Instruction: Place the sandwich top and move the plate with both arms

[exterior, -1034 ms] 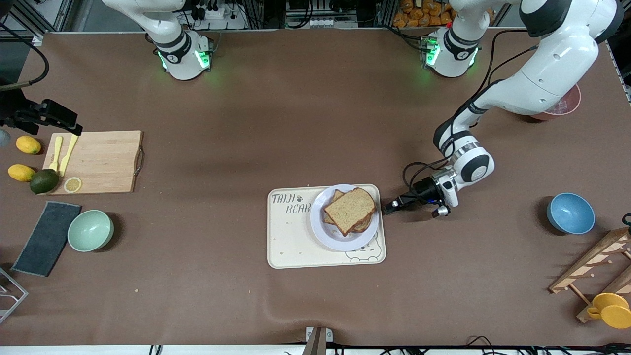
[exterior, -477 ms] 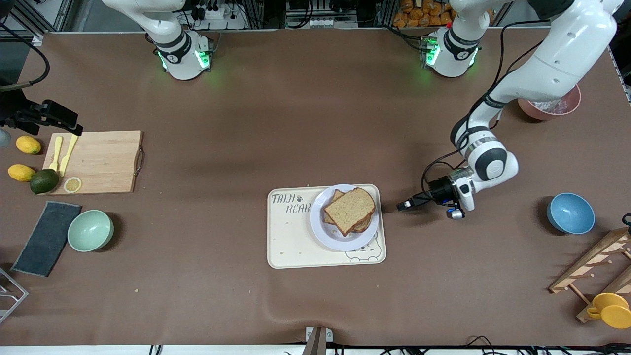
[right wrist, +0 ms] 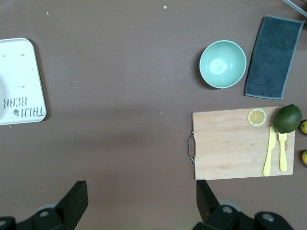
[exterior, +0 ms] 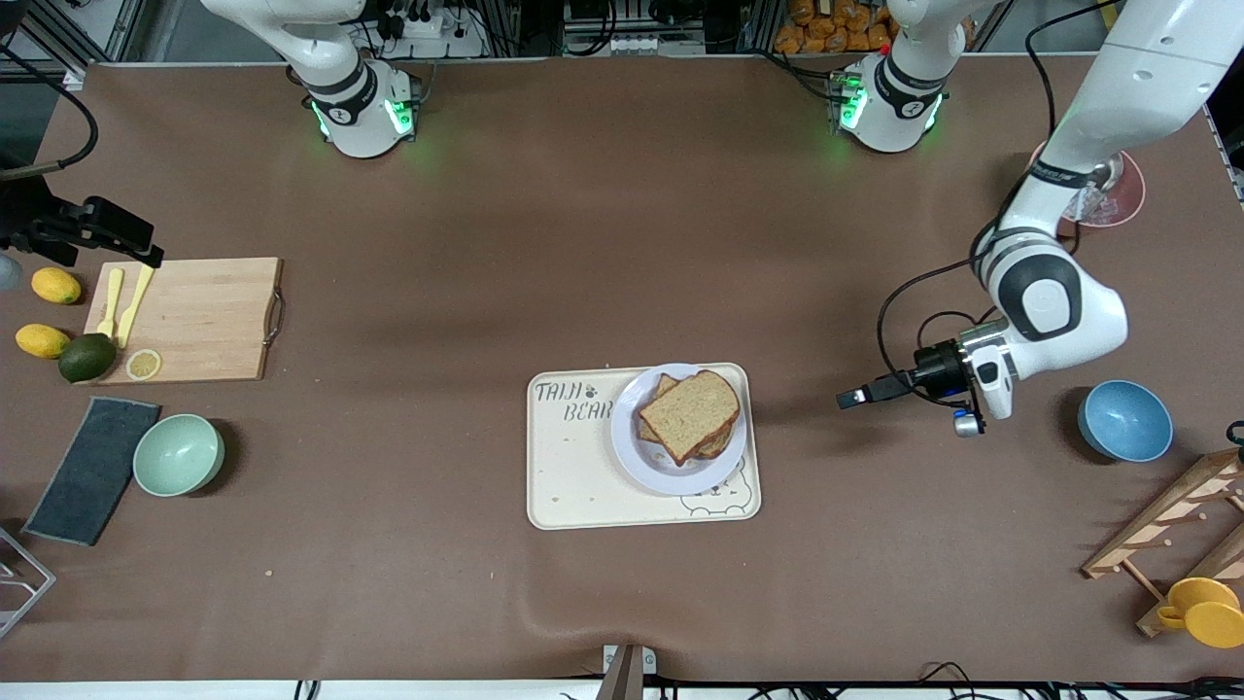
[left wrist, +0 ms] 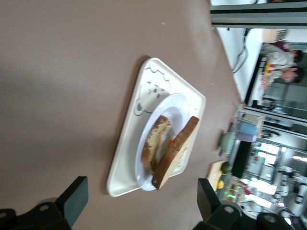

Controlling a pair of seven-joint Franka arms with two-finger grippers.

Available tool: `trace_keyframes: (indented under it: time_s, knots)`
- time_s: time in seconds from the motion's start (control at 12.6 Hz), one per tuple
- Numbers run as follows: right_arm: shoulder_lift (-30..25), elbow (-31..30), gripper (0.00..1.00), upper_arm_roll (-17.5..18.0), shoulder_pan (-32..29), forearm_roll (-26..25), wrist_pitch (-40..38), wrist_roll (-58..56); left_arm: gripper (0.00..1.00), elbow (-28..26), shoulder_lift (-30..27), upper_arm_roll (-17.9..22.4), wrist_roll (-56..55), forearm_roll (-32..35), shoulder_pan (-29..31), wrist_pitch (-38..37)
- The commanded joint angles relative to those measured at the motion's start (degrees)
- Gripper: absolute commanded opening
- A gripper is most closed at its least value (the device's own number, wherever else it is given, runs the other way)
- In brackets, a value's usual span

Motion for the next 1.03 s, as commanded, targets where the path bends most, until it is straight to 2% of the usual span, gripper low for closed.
trace_keyframes:
  time_s: [0.0,0.16,0.4,0.64,0.95]
  knots:
    - [-0.5,-0.5,1.00,0.1,0.3,-0.7,0.4,1.0,1.00,-0.3,-4.9,0.2,-9.1,10.9,0.6,-1.7]
    - [-0.5,-0.5,1.00,0.1,0.3,-0.7,0.4,1.0,1.00,1.9,-7.3,0.2,-17.1,21.4,0.6,-3.1]
    - [-0.5,-0.5,1.00,0.2,0.3,-0.7,0.4,1.0,1.00,6.7,-9.3,0.4,-22.0,30.1,1.0,-9.3]
    - [-0.5,-0.5,1.00,0.1,0.3,-0.7,0.4,1.0,1.00,15.9,-9.3,-0.4,-30.9,49.3,0.5,-17.2]
    - [-0.4,-0.5,1.00,0.1,0.3,-0.7,0.4,1.0,1.00,27.8,-9.3,-0.5,-33.1,61.3,-3.9,-27.7]
